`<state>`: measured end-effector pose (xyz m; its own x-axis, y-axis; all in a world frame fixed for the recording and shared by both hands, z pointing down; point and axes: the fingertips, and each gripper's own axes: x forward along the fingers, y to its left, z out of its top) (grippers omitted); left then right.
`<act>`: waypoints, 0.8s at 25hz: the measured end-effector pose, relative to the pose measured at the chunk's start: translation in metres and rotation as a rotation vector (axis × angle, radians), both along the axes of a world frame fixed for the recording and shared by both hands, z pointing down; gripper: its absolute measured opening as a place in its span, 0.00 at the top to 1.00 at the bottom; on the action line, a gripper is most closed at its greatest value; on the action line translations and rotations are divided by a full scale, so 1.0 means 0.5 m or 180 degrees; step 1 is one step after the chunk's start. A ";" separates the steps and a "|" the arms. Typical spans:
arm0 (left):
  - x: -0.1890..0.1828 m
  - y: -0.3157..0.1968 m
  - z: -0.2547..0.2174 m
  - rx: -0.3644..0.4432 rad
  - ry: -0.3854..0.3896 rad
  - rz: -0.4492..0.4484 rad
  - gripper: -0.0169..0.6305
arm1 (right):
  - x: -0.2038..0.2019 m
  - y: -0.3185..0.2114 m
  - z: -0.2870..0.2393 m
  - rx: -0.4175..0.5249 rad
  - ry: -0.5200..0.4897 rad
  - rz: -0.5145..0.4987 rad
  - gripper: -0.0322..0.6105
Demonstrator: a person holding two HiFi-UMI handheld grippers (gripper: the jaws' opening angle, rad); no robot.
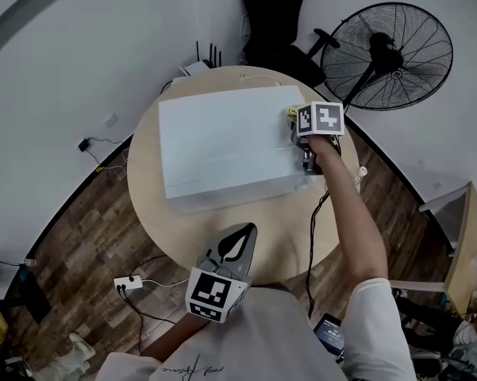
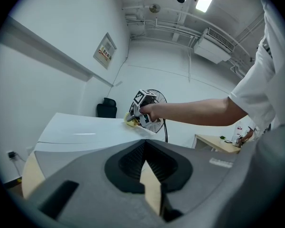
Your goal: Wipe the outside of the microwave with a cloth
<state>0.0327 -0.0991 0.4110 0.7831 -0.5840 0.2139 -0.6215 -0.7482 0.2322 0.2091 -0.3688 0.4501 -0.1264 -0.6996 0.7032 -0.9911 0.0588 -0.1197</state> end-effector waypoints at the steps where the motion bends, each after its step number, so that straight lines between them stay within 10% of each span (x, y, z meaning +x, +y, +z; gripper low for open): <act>1: -0.005 0.002 -0.002 0.0020 0.0006 0.0000 0.99 | -0.008 0.002 0.000 0.0011 -0.0011 0.0009 0.75; 20: -0.123 0.011 -0.007 0.0061 0.0065 -0.0331 0.99 | -0.183 0.009 0.002 0.0068 -0.0013 -0.0121 0.75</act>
